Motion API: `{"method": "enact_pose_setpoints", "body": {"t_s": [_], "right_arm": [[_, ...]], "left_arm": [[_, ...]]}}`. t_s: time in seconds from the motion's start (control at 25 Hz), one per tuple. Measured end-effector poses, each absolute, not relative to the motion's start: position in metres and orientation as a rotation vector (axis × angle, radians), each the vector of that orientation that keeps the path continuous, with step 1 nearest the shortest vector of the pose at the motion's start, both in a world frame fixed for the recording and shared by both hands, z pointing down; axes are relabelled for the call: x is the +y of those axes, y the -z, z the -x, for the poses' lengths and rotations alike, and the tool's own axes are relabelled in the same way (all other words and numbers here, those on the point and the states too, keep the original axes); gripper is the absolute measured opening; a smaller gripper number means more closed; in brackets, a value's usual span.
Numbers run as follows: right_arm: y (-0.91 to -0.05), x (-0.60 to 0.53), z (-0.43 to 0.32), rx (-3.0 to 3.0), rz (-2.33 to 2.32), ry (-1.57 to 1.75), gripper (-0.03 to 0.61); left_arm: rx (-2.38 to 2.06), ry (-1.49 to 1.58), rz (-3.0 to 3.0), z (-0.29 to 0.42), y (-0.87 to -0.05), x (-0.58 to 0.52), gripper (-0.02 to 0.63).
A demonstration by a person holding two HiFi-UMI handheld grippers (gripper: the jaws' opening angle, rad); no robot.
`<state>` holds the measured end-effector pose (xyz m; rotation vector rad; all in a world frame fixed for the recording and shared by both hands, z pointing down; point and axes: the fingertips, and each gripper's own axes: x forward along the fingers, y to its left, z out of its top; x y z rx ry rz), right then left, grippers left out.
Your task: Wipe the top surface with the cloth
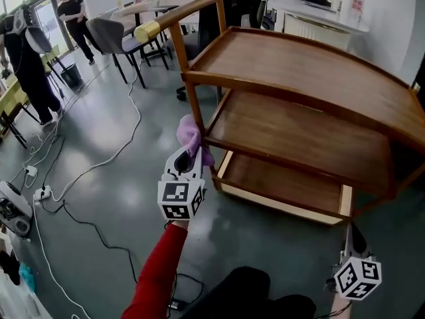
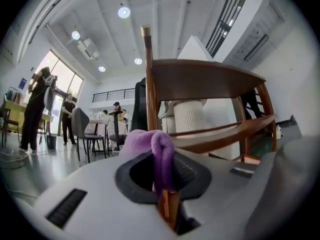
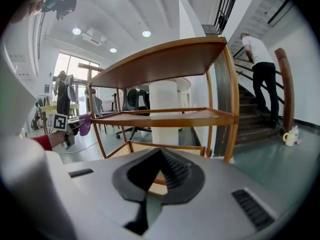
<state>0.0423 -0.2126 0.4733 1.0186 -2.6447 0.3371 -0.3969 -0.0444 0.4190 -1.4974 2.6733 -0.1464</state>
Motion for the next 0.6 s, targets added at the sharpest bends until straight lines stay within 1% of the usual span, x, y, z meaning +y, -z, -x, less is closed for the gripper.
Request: {"method": "enact_pose_setpoints", "body": {"t_s": [0.16,0.36,0.6], "right_arm": [[-0.483,-0.208,-0.053,-2.615,-1.019,-0.346,0.003],[-0.504,-0.204,-0.051,-2.582,-0.98,-0.367,0.003],[-0.512,-0.205,-0.055,-2.563,-0.976,-0.372,0.003]], "left_arm": [[2.812,0.183,1.568,0.396,-0.499,-0.047,0.048],[2.965,0.303,1.66,0.396,-0.6,-0.068,0.048],[3.063,0.456,1.719,0.4,-0.655,-0.083,0.048]]}}
